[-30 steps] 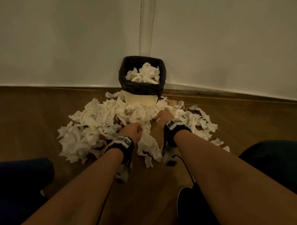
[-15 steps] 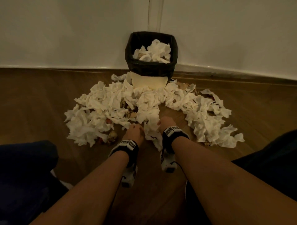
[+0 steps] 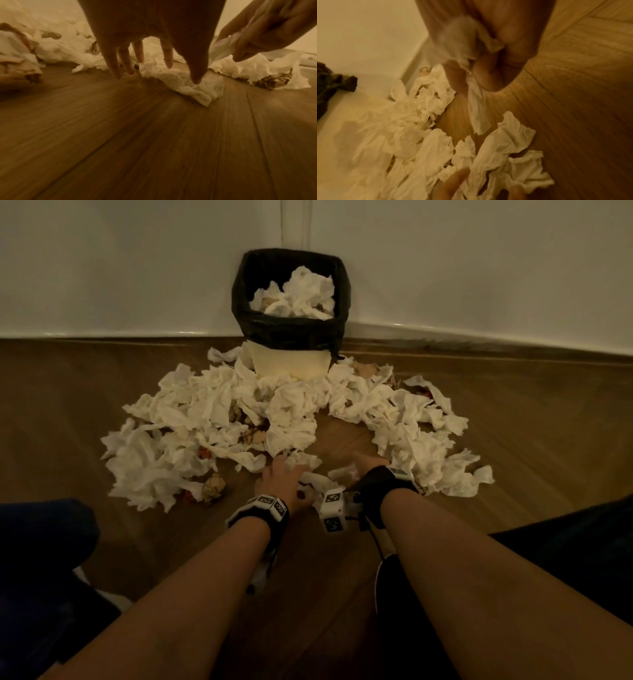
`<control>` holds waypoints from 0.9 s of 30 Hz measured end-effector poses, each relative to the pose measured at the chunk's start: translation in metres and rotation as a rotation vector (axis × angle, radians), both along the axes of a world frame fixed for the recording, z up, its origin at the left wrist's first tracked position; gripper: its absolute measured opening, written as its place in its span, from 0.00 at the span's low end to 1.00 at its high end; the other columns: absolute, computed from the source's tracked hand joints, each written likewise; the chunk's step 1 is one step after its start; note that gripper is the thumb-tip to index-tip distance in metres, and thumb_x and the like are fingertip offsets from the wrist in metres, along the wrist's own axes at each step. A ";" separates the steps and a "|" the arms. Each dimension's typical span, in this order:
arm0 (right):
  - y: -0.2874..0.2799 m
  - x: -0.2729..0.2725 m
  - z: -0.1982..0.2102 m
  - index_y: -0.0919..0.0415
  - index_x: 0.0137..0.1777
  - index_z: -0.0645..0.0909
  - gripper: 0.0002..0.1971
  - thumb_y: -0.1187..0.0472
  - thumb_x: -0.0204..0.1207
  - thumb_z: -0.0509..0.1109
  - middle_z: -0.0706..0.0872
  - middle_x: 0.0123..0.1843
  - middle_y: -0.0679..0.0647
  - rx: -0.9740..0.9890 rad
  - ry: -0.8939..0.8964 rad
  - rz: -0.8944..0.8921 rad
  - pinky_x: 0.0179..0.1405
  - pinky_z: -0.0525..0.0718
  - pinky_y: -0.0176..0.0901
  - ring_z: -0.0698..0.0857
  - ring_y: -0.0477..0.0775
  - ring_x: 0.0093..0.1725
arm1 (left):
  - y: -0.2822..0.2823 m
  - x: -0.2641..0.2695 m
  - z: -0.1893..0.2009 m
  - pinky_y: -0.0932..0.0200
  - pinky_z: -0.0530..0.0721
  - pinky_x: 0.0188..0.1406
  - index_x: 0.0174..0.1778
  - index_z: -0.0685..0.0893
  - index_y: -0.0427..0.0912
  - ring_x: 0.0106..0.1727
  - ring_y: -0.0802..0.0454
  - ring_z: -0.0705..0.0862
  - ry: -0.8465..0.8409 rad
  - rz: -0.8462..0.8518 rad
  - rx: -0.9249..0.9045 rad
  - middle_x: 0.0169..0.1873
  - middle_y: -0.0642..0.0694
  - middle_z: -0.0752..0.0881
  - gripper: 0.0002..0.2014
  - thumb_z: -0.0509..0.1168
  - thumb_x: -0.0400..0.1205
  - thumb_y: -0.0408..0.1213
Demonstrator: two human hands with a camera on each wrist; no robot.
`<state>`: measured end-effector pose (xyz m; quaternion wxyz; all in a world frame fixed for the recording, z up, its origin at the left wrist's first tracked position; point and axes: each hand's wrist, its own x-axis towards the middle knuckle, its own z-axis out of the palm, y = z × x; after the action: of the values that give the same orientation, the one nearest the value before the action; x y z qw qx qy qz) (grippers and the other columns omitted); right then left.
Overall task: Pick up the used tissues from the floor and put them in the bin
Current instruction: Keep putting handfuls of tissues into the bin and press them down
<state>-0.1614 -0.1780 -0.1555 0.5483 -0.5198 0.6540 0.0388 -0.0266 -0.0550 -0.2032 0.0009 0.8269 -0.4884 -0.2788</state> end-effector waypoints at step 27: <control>0.017 0.017 0.099 0.61 0.54 0.73 0.09 0.64 0.75 0.59 0.70 0.41 0.55 0.230 -0.454 -0.210 0.32 0.78 0.43 0.78 0.55 0.29 | -0.027 0.023 0.112 0.51 0.78 0.56 0.69 0.72 0.36 0.61 0.35 0.79 0.375 0.547 -0.267 0.64 0.33 0.78 0.17 0.56 0.84 0.33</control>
<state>-0.1449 -0.1606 -0.0568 0.7372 -0.3789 0.5561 -0.0617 -0.0031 -0.0824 -0.0915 0.2730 0.8542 -0.2722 -0.3489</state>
